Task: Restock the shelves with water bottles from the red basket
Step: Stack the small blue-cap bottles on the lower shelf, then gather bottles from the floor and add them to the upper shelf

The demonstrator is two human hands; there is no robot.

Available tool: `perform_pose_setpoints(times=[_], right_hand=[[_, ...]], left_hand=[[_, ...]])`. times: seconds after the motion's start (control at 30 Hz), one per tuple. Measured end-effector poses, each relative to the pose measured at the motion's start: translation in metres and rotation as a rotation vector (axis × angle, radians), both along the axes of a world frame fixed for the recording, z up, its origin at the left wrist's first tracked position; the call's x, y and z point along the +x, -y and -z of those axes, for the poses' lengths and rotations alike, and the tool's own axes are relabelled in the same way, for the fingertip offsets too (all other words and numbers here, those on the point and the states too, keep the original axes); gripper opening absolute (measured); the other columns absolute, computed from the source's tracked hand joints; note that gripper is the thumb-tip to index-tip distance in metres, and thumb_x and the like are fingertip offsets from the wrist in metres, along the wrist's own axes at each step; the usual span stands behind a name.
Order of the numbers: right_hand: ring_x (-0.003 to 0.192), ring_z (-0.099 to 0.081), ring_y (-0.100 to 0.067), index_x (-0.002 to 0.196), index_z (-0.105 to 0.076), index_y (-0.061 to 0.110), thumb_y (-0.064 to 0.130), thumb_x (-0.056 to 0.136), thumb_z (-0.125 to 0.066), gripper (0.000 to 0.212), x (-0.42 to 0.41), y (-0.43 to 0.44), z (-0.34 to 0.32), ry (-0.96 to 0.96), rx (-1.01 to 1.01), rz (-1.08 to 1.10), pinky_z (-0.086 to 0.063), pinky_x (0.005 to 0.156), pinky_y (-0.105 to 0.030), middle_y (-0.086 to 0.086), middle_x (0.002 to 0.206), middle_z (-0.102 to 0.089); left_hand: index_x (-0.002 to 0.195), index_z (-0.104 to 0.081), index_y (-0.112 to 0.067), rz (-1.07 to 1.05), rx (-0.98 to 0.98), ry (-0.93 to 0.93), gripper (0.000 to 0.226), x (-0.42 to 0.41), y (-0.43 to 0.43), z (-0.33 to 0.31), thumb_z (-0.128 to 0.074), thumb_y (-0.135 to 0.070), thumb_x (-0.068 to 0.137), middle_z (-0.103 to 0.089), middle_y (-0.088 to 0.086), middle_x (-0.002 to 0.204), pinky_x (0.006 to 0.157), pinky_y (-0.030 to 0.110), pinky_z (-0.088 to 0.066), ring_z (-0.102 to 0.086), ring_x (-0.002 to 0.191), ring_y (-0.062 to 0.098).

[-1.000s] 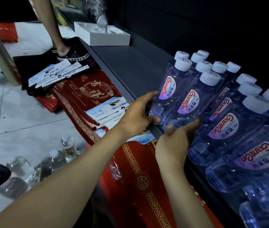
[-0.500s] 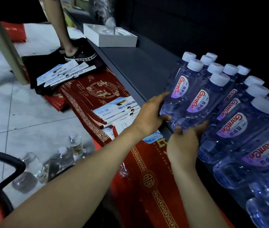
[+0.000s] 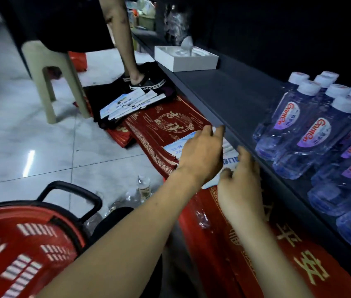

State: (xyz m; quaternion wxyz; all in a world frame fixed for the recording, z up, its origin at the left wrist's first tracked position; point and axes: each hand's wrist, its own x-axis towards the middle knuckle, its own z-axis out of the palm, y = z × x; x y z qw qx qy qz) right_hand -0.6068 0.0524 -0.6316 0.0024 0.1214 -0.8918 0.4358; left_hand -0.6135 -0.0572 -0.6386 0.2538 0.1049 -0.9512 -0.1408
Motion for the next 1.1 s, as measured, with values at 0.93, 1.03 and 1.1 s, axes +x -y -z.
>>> perform_pose_setpoints(times=[0.93,1.03,1.1], right_hand=[[0.128,-0.047,-0.039,0.148,-0.028,0.014,0.017,0.092,-0.053,0.062,0.043,0.152,0.158,0.235,0.629,-0.803,-0.045,0.097,-0.036,-0.024,0.143,-0.041],[0.120,-0.055,-0.038,0.150,-0.026,0.014,0.019,0.089,-0.058,0.069,0.035,0.145,0.201,0.326,0.665,-0.757,-0.048,0.088,-0.032,-0.025,0.137,-0.051],[0.117,-0.058,-0.038,0.147,-0.034,0.014,0.021,0.088,-0.060,0.065,0.031,0.138,0.229,0.382,0.705,-0.746,-0.049,0.088,-0.035,-0.023,0.135,-0.055]], left_hand=[[0.127,-0.050,-0.010,-0.498,0.338,0.637,0.040,0.193,0.157,0.135,-0.052,-0.012,0.088,-0.057,0.015,0.122,0.088,0.040,-0.052,-0.059,0.109,0.036],[0.129,-0.053,-0.015,-0.458,0.426,0.741,0.044,0.195,0.157,0.184,-0.051,-0.010,0.086,-0.058,0.014,0.127,0.089,0.039,-0.051,-0.058,0.113,0.036],[0.131,-0.053,-0.015,-0.453,0.514,0.782,0.045,0.194,0.152,0.217,-0.051,-0.007,0.086,-0.057,0.016,0.129,0.094,0.041,-0.050,-0.056,0.116,0.036]])
